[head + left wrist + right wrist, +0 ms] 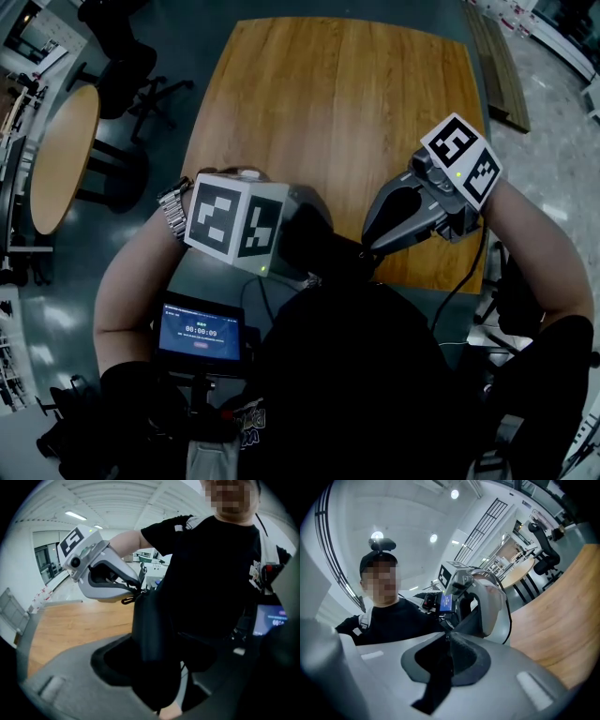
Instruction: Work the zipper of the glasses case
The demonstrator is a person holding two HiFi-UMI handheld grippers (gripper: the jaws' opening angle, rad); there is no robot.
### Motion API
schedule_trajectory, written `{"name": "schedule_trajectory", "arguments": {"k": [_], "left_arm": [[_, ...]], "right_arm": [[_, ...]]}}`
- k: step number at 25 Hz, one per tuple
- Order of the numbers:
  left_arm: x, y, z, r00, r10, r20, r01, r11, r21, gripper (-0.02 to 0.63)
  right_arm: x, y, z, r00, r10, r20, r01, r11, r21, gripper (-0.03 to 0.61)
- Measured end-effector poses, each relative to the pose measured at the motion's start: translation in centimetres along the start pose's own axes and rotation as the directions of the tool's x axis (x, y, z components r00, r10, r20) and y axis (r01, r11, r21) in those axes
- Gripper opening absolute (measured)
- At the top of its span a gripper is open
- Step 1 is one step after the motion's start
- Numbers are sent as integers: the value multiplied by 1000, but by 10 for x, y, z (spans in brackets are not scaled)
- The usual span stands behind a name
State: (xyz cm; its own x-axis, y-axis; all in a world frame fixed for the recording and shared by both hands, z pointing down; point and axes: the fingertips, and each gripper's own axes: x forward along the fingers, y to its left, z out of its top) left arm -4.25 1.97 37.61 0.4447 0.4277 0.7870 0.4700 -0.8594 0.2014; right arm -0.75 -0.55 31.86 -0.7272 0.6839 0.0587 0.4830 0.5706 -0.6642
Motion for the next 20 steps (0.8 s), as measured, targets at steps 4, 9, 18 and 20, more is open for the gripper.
{"name": "schedule_trajectory", "arguments": {"k": [4, 9, 18, 20], "left_arm": [[-4, 13, -10, 996, 64, -69, -60, 997, 52, 295], [0, 21, -19, 986, 101, -132, -92, 993, 69, 295], [-1, 39, -33, 989, 147, -20, -148, 988, -40, 293], [-4, 45, -33, 986, 164, 36, -161, 984, -77, 290]], "right_arm": [[-2, -12, 0, 999, -32, 23, 30, 996, 79, 32], [-5, -20, -6, 992, -122, -18, 123, 991, 55, 27], [-19, -36, 1, 922, -378, -87, 347, 904, -251, 8], [-22, -37, -2, 865, -480, -145, 392, 828, -401, 8]]}}
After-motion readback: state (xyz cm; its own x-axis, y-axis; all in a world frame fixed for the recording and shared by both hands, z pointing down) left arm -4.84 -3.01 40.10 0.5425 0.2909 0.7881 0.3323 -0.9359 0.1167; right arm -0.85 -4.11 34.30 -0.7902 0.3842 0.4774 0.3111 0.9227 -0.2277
